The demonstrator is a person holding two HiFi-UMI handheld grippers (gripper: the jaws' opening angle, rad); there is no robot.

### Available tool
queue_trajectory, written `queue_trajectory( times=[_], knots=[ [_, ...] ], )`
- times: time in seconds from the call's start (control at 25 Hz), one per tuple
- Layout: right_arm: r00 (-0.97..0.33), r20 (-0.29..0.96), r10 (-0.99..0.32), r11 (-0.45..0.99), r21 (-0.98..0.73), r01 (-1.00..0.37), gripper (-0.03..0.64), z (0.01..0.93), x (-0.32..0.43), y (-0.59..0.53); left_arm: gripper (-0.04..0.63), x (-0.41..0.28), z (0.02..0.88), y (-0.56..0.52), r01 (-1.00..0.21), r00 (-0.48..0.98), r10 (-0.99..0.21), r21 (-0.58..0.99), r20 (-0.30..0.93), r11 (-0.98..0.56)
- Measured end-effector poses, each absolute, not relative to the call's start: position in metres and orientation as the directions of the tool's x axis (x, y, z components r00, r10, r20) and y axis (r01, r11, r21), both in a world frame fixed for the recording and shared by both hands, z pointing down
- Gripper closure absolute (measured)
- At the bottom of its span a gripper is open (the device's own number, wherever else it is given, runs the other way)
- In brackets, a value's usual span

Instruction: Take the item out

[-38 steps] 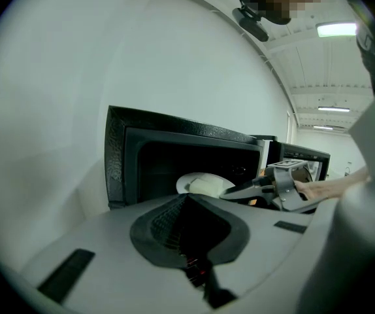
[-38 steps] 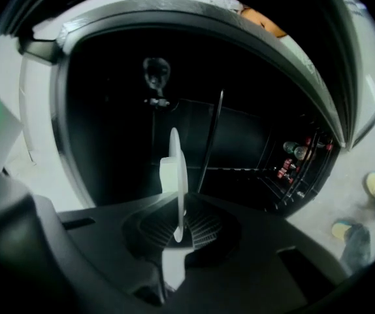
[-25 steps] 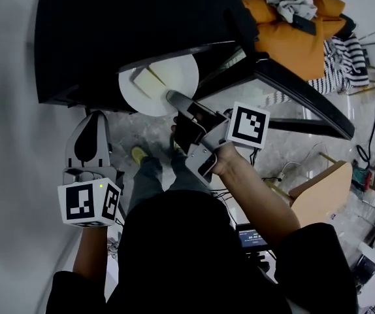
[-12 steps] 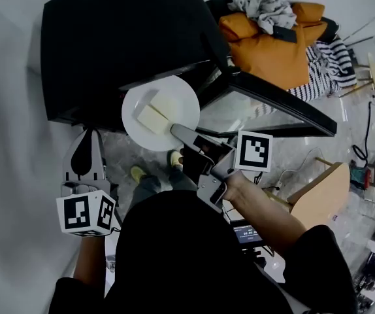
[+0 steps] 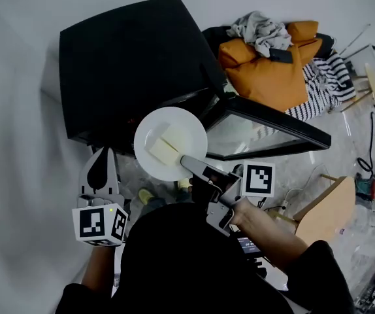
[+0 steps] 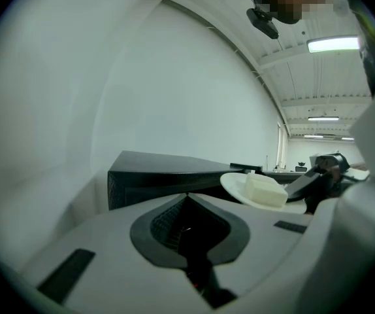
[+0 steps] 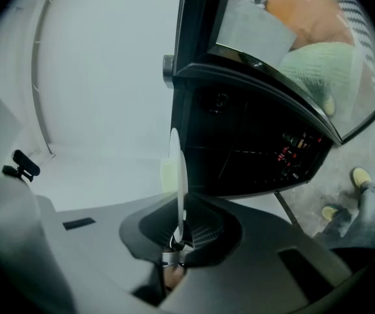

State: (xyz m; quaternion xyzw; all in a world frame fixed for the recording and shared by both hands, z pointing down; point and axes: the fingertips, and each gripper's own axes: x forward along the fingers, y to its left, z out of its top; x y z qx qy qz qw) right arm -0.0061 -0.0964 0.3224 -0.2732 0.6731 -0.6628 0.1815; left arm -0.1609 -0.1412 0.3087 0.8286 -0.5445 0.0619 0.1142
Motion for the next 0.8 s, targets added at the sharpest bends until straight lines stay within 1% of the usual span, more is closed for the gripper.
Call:
queue_trajectory(
  times=[0.12,0.28,0.48,0.8],
  knots=[
    [-0.795,0.123,-0.594,-0.033,-0.991,-0.129,0.591,0.307,-0.003,-0.077,0.591,-0.153,0.286,-0.126,-0.916,0.401,-0.89,0.114,0.218,-0.385],
    [-0.803,0.124,-0.584,-0.025,-0.991,-0.135,0.591,0.296,-0.004,-0.083,0.591,-0.157,0.273,-0.129,-0.917,0.399,-0.894,0.108,0.204,-0.385],
    [-0.805,0.108,-0.584,0.021,-0.989,-0.148,0.589,0.273,0.003,-0.094,0.591,-0.157,0.261,-0.133,-0.915,0.403,-0.897,0.114,0.183,-0.388],
    [-0.793,0.119,-0.598,0.059,-0.98,-0.192,0.591,0.269,0.017,-0.101,0.591,-0.154,0.251,-0.138,-0.912,0.408,-0.901,0.12,0.148,-0.393]
  ],
)
